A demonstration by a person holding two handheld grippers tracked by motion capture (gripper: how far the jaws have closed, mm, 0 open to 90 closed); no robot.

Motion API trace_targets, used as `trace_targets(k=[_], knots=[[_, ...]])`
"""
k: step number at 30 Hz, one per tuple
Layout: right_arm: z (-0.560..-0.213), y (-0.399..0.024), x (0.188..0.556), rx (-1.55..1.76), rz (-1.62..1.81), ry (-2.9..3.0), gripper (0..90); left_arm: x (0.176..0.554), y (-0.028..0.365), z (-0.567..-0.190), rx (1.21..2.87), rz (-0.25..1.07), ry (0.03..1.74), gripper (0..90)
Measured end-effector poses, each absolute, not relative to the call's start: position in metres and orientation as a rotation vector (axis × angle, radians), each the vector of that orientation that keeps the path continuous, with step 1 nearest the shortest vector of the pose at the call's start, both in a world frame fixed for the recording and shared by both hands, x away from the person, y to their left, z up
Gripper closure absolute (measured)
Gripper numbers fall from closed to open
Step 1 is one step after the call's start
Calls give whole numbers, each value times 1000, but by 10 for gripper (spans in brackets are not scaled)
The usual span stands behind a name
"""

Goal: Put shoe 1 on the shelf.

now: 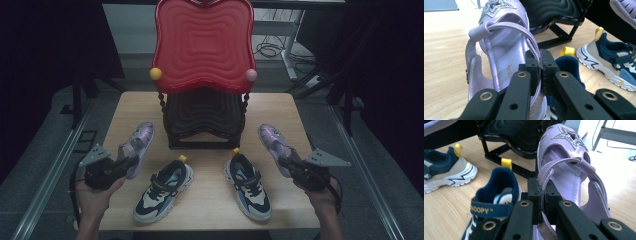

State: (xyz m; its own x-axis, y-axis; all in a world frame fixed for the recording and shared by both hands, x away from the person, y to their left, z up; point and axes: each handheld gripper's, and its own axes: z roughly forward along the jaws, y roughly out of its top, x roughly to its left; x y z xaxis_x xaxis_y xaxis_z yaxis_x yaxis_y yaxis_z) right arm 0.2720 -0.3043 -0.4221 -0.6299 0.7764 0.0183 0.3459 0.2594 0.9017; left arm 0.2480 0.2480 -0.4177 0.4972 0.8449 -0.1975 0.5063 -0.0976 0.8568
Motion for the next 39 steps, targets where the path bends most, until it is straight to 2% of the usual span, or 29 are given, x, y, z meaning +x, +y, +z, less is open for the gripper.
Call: trace_targets(k=[17,39], knots=[[-416,-275,277,946,1393,2129,865,248,231,-409,1746,441,1087,869],[-406,-248,278,861,1460,2171,864,250,206,-401,1783,392,1002,870]])
